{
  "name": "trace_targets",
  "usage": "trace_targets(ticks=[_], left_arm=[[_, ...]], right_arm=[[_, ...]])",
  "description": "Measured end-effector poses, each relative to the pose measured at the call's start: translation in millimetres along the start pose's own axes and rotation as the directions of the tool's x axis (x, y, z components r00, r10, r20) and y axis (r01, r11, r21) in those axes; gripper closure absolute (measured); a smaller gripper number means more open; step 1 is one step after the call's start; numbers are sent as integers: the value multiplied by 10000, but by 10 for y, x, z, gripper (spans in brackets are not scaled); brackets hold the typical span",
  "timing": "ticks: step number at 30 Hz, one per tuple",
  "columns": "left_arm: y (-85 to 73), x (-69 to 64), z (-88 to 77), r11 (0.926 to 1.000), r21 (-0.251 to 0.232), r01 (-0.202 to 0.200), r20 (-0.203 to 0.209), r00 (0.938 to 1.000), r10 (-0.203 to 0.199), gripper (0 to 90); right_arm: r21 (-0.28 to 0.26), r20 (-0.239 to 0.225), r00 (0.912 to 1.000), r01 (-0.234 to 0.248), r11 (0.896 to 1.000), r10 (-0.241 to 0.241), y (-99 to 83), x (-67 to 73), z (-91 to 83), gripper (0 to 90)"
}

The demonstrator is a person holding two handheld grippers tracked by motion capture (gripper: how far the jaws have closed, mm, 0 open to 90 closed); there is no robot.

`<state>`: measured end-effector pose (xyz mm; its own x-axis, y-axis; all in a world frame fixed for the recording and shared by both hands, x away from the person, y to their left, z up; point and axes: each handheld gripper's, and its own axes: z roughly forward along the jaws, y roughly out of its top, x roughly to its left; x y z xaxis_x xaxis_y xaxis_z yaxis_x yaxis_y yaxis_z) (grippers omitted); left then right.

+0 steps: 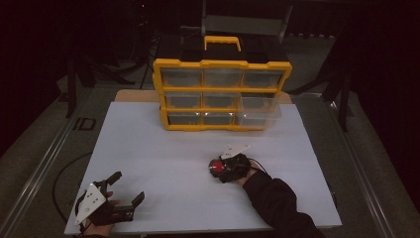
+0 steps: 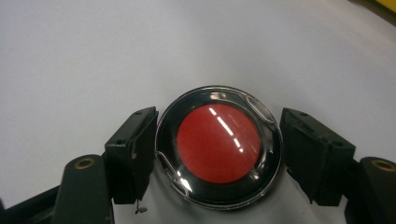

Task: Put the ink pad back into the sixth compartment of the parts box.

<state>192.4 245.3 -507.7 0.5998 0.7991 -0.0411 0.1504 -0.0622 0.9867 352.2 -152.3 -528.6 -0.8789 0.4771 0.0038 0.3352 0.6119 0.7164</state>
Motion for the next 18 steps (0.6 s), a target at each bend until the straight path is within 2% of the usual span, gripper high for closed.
trace_targets(ticks=[10, 18], left_arm=[[-1, 4, -1, 10000, -30, 69, 1, 10000, -69, 0], [1, 3, 0, 10000, -22, 40, 13, 10000, -40, 0]], right_arm=[[241, -24, 9999, -160, 9996, 161, 48, 11, -12, 297], [102, 67, 9999, -155, 9998, 154, 151, 30, -153, 296]])
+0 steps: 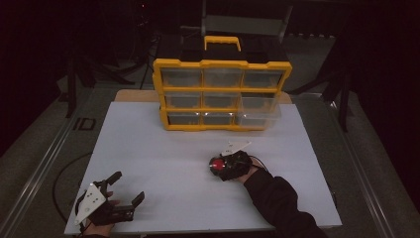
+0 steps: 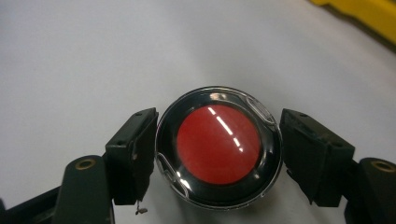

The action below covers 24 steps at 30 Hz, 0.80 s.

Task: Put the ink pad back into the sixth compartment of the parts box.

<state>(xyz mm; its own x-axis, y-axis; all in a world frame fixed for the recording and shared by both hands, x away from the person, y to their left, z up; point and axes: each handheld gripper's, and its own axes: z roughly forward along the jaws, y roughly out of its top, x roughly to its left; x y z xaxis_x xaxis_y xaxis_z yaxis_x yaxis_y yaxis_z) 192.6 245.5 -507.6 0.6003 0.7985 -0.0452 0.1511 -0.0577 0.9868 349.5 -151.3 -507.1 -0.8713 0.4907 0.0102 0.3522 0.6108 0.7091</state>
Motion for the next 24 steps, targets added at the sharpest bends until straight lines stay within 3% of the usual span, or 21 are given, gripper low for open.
trace_targets(ticks=[24], left_arm=[[-2, 2, 2, 10000, -4, 37, -32, 10000, -37, 0]], right_arm=[[362, -27, 9989, 478, 9982, -478, 327, 40, -492, 296]])
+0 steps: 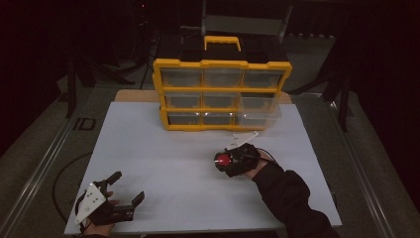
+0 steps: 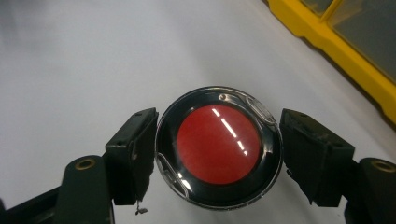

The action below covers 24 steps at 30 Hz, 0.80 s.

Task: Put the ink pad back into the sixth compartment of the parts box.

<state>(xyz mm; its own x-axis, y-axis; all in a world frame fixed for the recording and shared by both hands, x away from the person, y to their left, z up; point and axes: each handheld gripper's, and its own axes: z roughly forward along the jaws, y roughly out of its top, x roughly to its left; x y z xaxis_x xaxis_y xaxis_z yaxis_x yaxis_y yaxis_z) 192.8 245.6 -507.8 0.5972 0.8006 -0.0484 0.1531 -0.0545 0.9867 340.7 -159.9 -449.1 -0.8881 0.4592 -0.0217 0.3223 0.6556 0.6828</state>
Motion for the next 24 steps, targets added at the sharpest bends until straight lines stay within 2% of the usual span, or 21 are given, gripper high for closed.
trace_targets(ticks=[18, 24], left_arm=[[4, -7, -1, 10000, 12, -61, -5, 10000, 61, 0], [4, -11, 1, 10000, 13, -67, -13, 10000, 67, 0]], right_arm=[[-188, -21, 10000, 47, 9998, -48, 181, 4, -306, 296], [-158, 163, 9999, 50, 9999, -48, 262, -3, -402, 296]])
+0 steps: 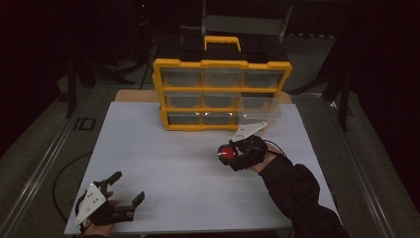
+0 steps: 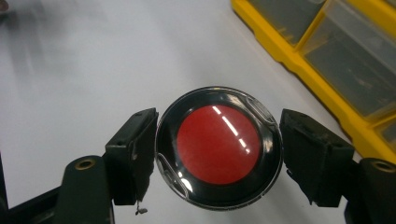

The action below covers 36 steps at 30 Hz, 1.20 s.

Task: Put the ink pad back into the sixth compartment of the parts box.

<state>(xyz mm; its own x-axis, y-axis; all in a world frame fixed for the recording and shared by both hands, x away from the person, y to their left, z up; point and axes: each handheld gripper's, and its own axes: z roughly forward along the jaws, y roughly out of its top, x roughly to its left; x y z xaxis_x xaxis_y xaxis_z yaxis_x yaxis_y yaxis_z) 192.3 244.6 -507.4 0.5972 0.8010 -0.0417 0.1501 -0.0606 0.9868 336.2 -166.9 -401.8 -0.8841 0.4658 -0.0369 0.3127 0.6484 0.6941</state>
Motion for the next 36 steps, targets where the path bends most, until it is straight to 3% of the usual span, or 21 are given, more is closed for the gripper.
trace_targets(ticks=[10, 26, 36], left_arm=[[0, -2, 0, 10000, 17, -17, -2, 10000, 17, 0], [-1, -1, 0, 10000, 20, -16, 8, 10000, 16, 0], [-2, 1, 1, 10000, 25, -9, 8, 10000, 9, 0]], right_arm=[[-160, 255, 9996, -69, 9998, 73, 154, -47, -196, 296], [-382, 679, 9967, -411, 9984, 436, 307, -255, -422, 296], [-487, 1190, 9910, -557, 9973, 612, 422, -393, -562, 296]])
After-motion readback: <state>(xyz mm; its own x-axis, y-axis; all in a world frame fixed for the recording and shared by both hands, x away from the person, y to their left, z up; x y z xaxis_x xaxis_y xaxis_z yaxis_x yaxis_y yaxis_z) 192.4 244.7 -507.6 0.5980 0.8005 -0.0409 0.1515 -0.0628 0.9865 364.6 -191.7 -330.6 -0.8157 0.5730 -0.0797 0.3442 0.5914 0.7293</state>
